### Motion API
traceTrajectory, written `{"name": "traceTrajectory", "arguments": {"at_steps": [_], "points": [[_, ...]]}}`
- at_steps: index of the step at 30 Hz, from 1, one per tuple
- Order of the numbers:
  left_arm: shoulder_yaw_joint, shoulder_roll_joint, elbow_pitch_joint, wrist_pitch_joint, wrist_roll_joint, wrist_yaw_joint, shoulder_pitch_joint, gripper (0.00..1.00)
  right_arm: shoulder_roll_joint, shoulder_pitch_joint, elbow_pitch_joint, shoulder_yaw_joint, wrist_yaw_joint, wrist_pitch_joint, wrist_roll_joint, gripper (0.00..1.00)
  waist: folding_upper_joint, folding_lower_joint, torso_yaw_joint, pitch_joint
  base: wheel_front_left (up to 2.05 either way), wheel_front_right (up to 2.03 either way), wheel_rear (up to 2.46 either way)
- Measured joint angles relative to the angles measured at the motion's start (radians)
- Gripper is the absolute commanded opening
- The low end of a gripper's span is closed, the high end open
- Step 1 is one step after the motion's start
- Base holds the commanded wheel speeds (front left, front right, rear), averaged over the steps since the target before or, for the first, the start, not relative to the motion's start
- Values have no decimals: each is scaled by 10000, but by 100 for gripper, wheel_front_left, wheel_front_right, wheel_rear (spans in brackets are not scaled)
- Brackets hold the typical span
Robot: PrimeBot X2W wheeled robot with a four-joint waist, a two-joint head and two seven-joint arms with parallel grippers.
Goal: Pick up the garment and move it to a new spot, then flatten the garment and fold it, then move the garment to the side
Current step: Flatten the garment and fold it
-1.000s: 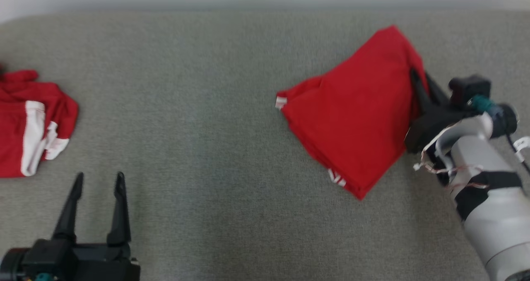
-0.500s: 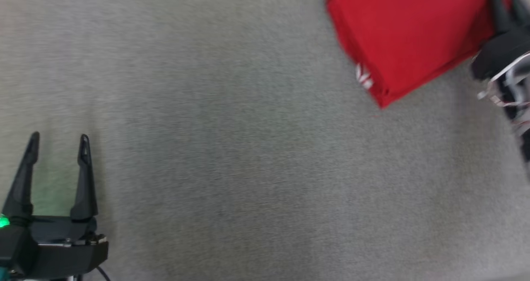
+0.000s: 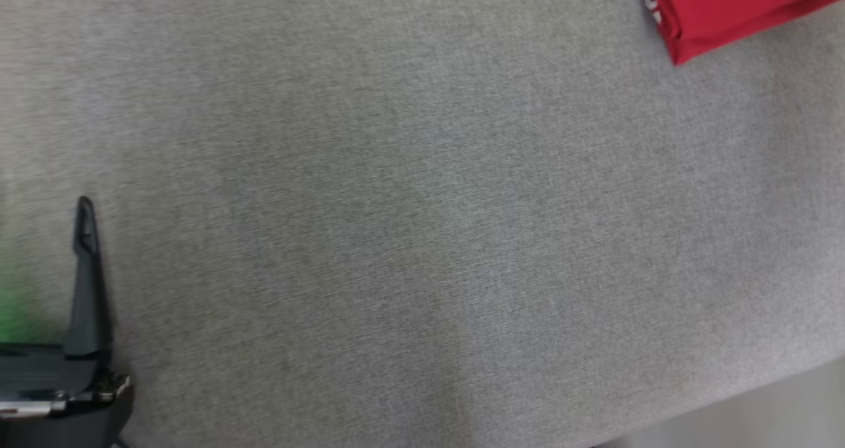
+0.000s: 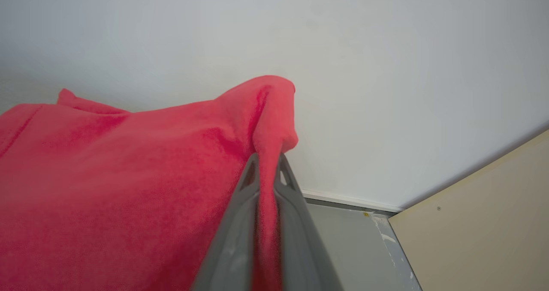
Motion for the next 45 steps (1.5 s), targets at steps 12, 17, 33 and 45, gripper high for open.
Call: {"name": "traceTrajectory", "arguments": {"at_steps": [12, 17, 33, 45], "points": [[182, 255, -721, 130, -31, 86, 161, 100, -800, -222, -1078, -150, 0, 997, -146, 0, -3, -2, -492, 715, 0, 0, 0], [98, 257, -796, 138, -33, 150, 95, 100, -928, -217, -1281, -642, 0, 1244, -539, 100, -2, -1, -379, 831, 0, 0, 0], [-38, -380, 738, -136, -410, 357, -105, 100, 207, 956, -2961, -1710, 0, 855, -1227, 100, 4, 5, -45, -367, 0, 0, 0], [159, -1488, 1933, -111, -571, 326, 886, 100, 1292, 3489, -4253, -1632, 0, 531, -667, 100, 4, 3, 575, -2543, 0, 0, 0]]}}
